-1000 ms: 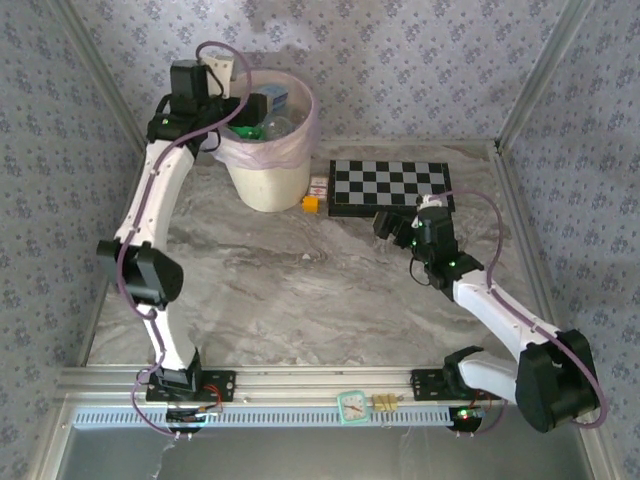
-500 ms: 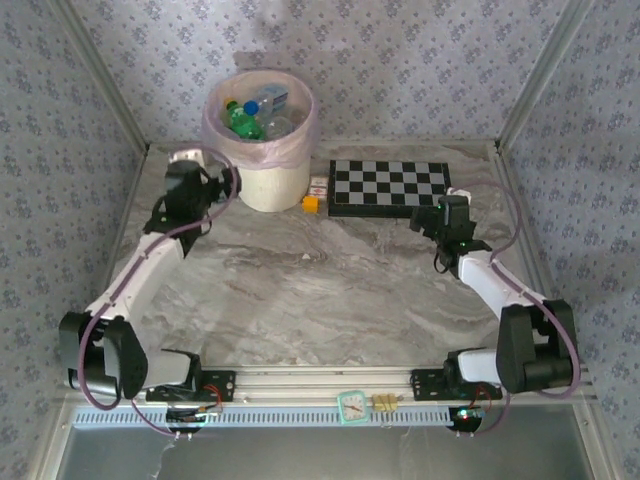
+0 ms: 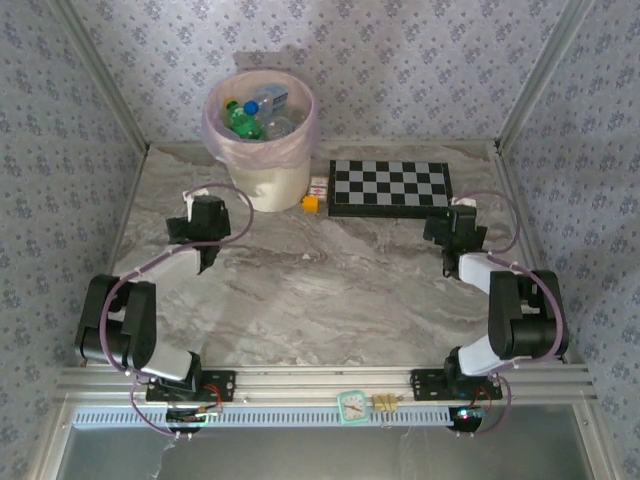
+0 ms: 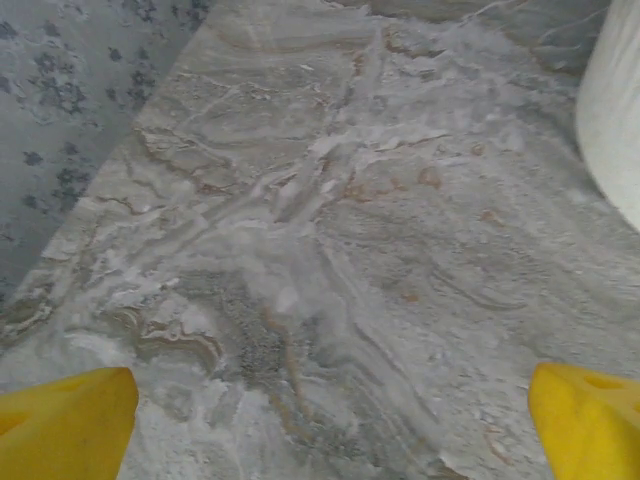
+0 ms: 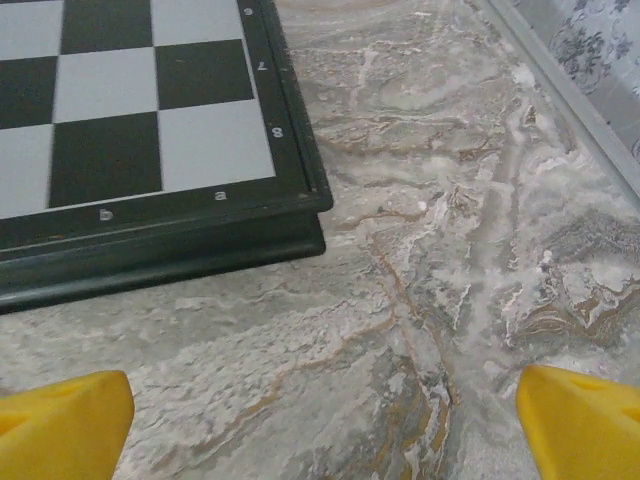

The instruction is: Put the plastic bottles in the bin

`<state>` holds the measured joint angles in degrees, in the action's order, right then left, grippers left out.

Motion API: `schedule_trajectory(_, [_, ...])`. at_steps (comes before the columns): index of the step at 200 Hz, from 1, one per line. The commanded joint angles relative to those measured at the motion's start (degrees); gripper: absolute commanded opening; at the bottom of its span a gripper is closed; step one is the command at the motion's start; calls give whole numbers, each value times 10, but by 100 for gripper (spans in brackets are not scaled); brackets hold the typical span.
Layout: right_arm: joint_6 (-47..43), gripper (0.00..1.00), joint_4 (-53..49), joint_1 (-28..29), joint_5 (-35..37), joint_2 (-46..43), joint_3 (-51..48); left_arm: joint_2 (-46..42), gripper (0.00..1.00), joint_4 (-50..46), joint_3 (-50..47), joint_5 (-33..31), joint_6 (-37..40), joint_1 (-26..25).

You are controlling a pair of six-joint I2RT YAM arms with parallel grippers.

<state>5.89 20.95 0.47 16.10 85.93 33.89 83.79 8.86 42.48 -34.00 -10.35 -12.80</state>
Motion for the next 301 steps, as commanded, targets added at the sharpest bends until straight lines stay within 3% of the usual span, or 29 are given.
schedule_trajectory(1, [-34,100,112,-4,21,9,-31,12,100,74,0,-41,43,-4])
schedule_trajectory(27, [-41,100,174,-7,-15,-8,-77,23,100,109,-1,-33,66,-3])
schedule_trajectory(55, [-44,100,219,-16,-60,-5,-106,16,100,83,3,-23,58,-4])
schedule_trajectory(69, [-52,100,335,-11,-43,29,-141,6,100,61,-1,-24,48,-5])
schedule_trajectory(82, [-40,100,266,-10,-32,8,-127,-6,100,57,-13,-29,45,-8])
schedule_trajectory(96, [-53,100,301,-3,-20,19,-132,-3,100,64,-31,-42,45,-9])
schedule_trajectory(118, [-55,100,288,1,-12,16,-129,28,100,170,-83,-22,79,0])
schedule_trajectory(128, [-54,100,287,0,-13,16,-129,21,100,168,-85,7,102,1])
schedule_trajectory(139, [-54,100,284,1,-12,16,-129,25,100,253,-114,10,142,3])
schedule_trajectory(145, [-54,100,287,0,-12,16,-128,26,100,312,-139,44,157,12])
schedule_trajectory(180, [-54,100,287,0,-13,15,-129,13,100,372,-195,175,84,94])
schedule_trajectory(196, [-55,100,288,1,-13,14,-130,56,100,470,-222,187,83,106])
schedule_trajectory(208, [-54,100,288,1,-13,15,-129,33,100,409,-212,198,79,106])
schedule_trajectory(220, [-55,100,288,1,-13,15,-130,50,100,460,-222,198,87,105])
schedule_trajectory(233, [-55,100,288,0,-13,15,-130,37,100,415,-212,195,81,105])
schedule_trajectory(301, [-55,100,288,1,-12,14,-130,42,100,409,-203,190,82,104])
